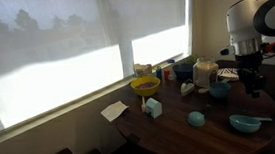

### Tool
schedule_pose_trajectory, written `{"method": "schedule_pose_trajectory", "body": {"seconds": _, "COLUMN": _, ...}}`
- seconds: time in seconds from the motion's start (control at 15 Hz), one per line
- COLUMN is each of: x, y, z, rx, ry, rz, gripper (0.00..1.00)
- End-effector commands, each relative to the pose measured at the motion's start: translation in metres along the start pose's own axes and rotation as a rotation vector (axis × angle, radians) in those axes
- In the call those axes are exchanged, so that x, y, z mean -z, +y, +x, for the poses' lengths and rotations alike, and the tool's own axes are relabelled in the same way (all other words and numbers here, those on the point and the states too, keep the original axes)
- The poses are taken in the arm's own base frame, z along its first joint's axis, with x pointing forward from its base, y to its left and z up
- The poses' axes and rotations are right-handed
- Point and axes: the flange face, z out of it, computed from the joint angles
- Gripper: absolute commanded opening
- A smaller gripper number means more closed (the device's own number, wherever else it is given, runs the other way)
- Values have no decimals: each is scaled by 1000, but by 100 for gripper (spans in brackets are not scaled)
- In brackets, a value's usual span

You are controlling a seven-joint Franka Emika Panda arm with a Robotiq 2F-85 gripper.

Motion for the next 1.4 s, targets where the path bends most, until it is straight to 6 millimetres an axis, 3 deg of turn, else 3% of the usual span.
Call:
{"method": "schedule_pose_trajectory", "body": {"seconds": 0.0, "x": 13, "y": -10, "z": 6, "rx": -22, "ry": 118, "rz": 33, "gripper": 72}}
{"method": "schedule_pose_trajectory", "body": {"seconds": 0.13, "x": 20, "y": -18, "z": 18, "rx": -36, "ry": 207, "rz": 79, "gripper": 86}}
{"method": "schedule_pose_trajectory", "body": {"seconds": 0.2, "x": 12, "y": -9, "z": 12, "rx": -14, "ry": 129, "rz": 49, "gripper": 67}}
{"method": "schedule_pose_trajectory", "body": {"seconds": 0.33, "x": 15, "y": -14, "z": 18, "rx": -18, "ry": 170, "rz": 63, "gripper": 82}}
{"method": "schedule_pose_trajectory", "body": {"seconds": 0.53, "x": 16, "y": -14, "z": 18, "rx": -21, "ry": 177, "rz": 68, "gripper": 86}}
{"method": "schedule_pose_trajectory", "body": {"seconds": 0.6, "x": 16, "y": -14, "z": 18, "rx": -22, "ry": 177, "rz": 69, "gripper": 97}}
{"method": "schedule_pose_trajectory", "body": {"seconds": 0.67, "x": 12, "y": -13, "z": 23, "rx": -16, "ry": 210, "rz": 110, "gripper": 99}}
{"method": "schedule_pose_trajectory", "body": {"seconds": 1.07, "x": 8, "y": 7, "z": 47, "rx": -232, "ry": 442, "rz": 308, "gripper": 100}}
{"method": "schedule_pose_trajectory", "body": {"seconds": 1.33, "x": -4, "y": 17, "z": 65, "rx": -386, "ry": 502, "rz": 365, "gripper": 100}}
